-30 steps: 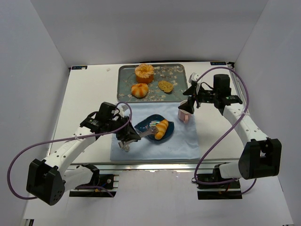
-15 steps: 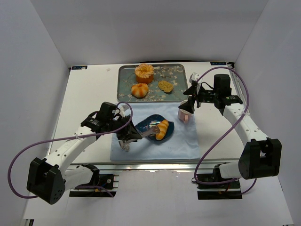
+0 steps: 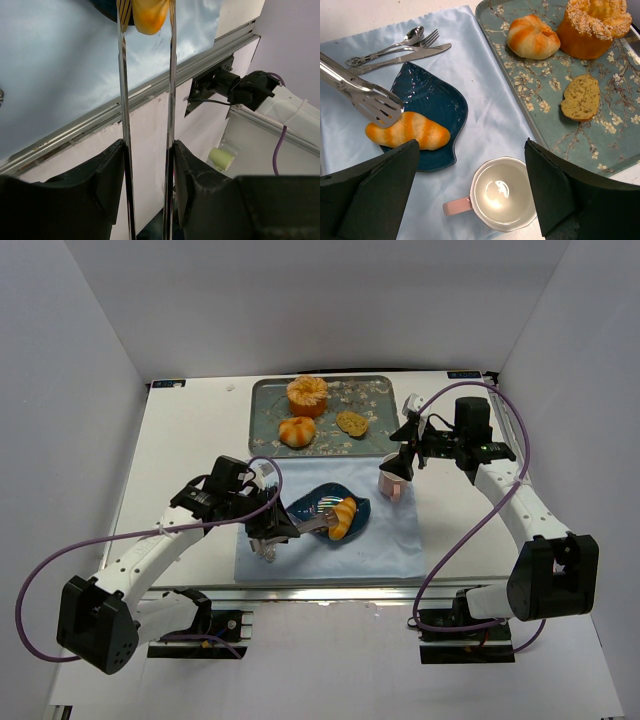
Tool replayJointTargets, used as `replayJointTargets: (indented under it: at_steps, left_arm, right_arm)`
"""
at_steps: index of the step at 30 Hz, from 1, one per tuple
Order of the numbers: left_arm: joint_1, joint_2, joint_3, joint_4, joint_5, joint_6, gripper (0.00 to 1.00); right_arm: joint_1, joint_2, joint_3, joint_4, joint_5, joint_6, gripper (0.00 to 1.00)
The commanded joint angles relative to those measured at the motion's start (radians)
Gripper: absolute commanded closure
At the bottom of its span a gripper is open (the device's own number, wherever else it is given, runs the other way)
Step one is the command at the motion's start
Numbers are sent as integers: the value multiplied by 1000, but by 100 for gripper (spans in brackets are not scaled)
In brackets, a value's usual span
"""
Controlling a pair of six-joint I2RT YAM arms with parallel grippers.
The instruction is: Place the bread
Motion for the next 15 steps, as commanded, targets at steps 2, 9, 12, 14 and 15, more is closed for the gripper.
replayJointTargets:
  at_steps: [2,9,12,14,15]
  left_arm:
    - [-3,-21,53,-20,3,30,48]
    - [-3,-30,65,-26,-15,30,47]
    - [-3,-32,70,-36,-29,36,47]
    - [0,-33,83,-53,-47,47,47]
    - [3,-33,89,-59,-55,51,47]
  right_arm:
    - [-6,-19,-1,27,-26,5,11]
    - [-6,-24,-7,28,-26,7,11]
    - [-6,-26,-9,30,-26,8,11]
    - [-6,-27,-9,30,-28,7,11]
    - [-6,-26,-9,30,-28,7,11]
